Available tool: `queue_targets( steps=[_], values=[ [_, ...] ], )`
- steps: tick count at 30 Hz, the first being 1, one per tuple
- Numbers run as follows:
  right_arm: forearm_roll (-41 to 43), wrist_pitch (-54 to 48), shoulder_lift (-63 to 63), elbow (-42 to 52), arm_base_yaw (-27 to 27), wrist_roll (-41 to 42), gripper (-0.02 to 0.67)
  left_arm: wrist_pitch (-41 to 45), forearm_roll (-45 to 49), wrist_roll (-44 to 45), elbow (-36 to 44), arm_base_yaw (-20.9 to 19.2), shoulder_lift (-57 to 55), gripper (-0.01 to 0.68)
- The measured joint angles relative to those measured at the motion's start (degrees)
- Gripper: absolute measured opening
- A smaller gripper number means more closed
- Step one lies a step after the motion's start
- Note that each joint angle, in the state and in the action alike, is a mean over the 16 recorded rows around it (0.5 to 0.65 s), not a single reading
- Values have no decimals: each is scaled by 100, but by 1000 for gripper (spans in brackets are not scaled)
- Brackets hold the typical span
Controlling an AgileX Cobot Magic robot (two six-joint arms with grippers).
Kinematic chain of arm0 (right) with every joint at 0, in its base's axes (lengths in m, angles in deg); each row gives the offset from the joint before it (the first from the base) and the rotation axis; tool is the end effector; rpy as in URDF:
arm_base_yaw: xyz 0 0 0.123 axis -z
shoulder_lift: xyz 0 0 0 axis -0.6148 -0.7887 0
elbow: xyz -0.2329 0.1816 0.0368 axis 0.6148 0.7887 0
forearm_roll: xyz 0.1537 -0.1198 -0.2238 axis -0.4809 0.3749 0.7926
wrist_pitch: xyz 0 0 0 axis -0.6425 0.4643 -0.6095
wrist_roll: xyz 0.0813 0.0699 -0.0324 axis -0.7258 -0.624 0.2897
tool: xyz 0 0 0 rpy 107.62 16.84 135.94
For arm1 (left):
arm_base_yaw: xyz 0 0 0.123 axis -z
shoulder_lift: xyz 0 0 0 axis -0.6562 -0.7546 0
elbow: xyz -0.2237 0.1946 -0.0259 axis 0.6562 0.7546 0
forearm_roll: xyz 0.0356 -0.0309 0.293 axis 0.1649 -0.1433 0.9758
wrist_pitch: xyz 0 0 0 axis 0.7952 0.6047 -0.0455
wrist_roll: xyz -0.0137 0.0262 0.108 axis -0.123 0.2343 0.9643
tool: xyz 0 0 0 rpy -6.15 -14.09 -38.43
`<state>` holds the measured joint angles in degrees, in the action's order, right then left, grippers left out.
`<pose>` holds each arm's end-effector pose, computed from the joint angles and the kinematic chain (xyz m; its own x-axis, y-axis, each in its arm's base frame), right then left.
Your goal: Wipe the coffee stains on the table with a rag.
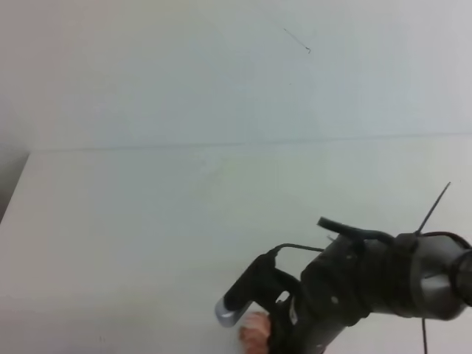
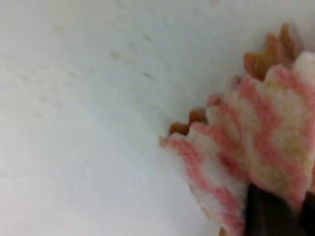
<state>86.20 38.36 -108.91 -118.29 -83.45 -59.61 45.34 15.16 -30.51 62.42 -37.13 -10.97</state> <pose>0.2711 0.2792 0.0935 -0.5881 -0.7632 -0.2676 -0.7900 0.6130 -0.0121 0.1068 -0.0052 0.1657 -0.2440 -0.2311 -0.9418 -0.0092 0.9717 -0.2361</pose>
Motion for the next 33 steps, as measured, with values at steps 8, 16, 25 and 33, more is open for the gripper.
queue_targets(
  steps=[8,16,25,33],
  values=[
    [274,205,-66,-809,-138,16,-3,0,0,0,0,0,0,0],
    [752,268,-76,-1341,760,-154,-3,0,0,0,0,0,0,0],
    [822,311,-226,-1423,1728,-351,-4,0,1,0,0,0,0,0],
    [423,342,-618,-1431,1687,-264,-4,0,6,0,0,0,0,0]
  ],
)
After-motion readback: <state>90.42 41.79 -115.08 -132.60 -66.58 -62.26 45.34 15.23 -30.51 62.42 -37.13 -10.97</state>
